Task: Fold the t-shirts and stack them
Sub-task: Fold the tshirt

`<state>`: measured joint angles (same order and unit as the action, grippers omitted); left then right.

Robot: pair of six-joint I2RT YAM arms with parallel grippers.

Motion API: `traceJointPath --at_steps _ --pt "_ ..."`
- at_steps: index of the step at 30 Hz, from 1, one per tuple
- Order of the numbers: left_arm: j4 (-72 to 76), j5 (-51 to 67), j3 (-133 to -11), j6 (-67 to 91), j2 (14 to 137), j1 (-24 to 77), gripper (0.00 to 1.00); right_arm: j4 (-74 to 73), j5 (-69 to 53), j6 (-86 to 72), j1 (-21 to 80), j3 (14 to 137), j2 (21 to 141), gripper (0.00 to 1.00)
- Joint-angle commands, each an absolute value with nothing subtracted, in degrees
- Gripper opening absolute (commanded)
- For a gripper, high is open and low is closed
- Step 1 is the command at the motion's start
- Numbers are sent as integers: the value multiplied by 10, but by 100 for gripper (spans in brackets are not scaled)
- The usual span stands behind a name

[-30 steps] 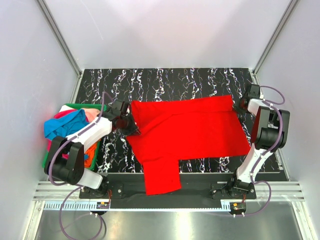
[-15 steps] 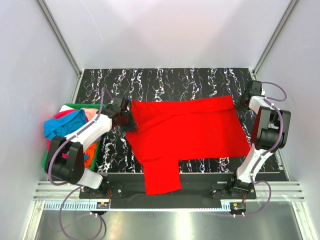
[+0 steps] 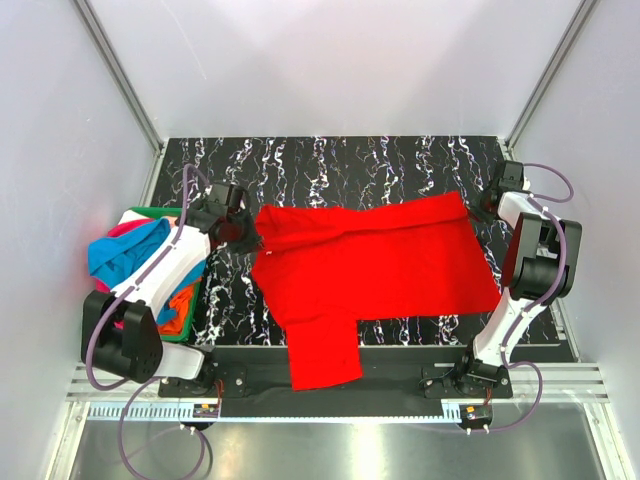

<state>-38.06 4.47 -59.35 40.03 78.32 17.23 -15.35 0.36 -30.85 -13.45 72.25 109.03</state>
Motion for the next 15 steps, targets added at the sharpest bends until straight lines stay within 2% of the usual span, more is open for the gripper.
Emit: traceJointPath --at_steps 1,9,10,11,14,15 --pt "-390 48 -602 388 769 170 0 -148 4 -301 -138 724 1060 0" --pt "-341 84 -534 408 801 211 0 -146 -9 -312 -137 693 1072 0" --pt "-342 88 -534 405 805 214 1 -147 -8 -312 -138 693 1071 2" --pt "-342 91 -534 403 812 219 14 -150 -9 -310 -138 695 1070 9" --pt "-356 74 -564 386 819 214 35 -178 -12 -311 -138 719 1059 20" --pt "-370 59 -598 379 825 211 39 -189 -16 -314 -138 734 1051 25"
